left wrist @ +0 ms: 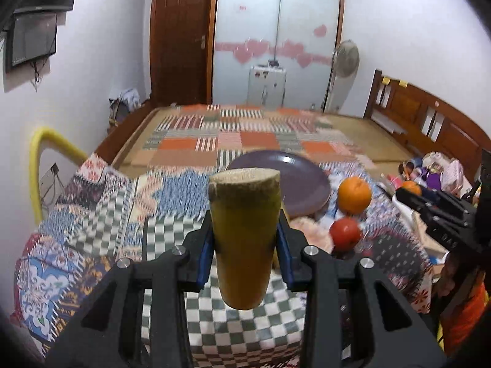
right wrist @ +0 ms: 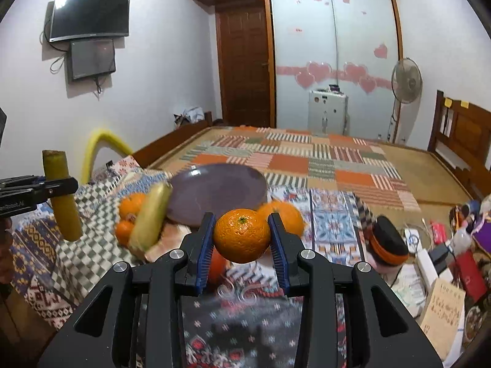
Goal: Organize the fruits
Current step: 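Carry the yellow cylinder onto the purple plate and release while the right tool sets the mandarin there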
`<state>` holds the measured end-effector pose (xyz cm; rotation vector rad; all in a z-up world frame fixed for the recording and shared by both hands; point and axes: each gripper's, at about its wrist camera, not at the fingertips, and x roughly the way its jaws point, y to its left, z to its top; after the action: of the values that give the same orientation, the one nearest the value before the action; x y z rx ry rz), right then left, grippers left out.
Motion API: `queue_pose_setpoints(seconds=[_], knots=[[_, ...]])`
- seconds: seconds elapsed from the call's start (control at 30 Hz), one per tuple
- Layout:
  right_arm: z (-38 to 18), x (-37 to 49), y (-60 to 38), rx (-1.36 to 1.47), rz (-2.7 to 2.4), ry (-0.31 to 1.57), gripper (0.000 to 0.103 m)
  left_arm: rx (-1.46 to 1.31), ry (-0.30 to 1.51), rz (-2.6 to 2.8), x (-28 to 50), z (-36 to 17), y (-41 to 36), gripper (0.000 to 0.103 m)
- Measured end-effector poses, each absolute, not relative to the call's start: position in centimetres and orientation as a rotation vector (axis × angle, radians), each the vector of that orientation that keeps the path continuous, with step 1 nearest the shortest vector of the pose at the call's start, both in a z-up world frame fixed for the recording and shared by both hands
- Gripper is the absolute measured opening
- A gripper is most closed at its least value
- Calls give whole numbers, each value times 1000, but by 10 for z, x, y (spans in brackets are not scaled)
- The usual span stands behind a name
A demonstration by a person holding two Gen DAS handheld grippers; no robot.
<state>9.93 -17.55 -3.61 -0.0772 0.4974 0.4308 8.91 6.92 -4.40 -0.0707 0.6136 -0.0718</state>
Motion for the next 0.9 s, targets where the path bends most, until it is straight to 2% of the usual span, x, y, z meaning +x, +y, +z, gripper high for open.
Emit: queue_pose_setpoints(seconds=[0.43, 0.9], knots=[[-15, 130, -145, -88, 471, 441, 32, -26, 515, -83, 121, -2, 50, 36], [-53, 189, -123, -159, 472, 552, 32, -10, 619, -63, 211, -38, 50, 36]])
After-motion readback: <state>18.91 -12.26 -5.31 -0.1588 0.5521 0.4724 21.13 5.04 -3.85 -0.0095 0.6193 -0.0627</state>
